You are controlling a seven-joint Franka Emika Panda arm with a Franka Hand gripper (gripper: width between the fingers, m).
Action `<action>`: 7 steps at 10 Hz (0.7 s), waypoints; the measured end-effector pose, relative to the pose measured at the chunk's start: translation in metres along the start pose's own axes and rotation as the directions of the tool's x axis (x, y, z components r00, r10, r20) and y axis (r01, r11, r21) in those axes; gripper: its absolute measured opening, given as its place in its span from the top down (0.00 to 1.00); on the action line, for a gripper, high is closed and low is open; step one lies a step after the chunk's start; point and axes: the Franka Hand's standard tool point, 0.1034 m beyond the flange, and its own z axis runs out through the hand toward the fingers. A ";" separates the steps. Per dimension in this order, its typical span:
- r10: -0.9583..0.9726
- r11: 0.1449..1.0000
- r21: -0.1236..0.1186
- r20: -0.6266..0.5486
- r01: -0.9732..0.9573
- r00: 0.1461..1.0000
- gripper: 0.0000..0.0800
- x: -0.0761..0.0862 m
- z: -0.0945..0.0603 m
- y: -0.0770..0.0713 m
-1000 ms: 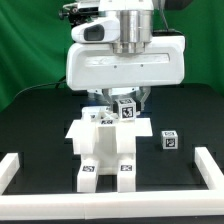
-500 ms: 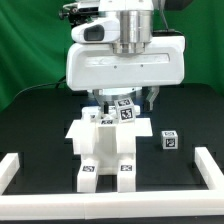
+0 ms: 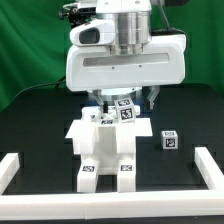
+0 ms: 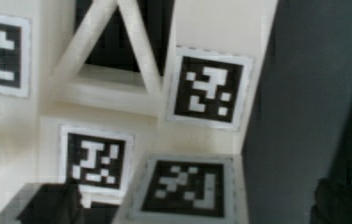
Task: Assemble chair
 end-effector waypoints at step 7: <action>0.024 1.000 0.000 0.000 -0.024 1.000 0.65 0.000 0.000 0.000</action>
Offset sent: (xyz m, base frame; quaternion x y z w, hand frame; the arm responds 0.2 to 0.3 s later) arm 0.0000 0.0000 0.0000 0.0000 0.0000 0.0000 1.0000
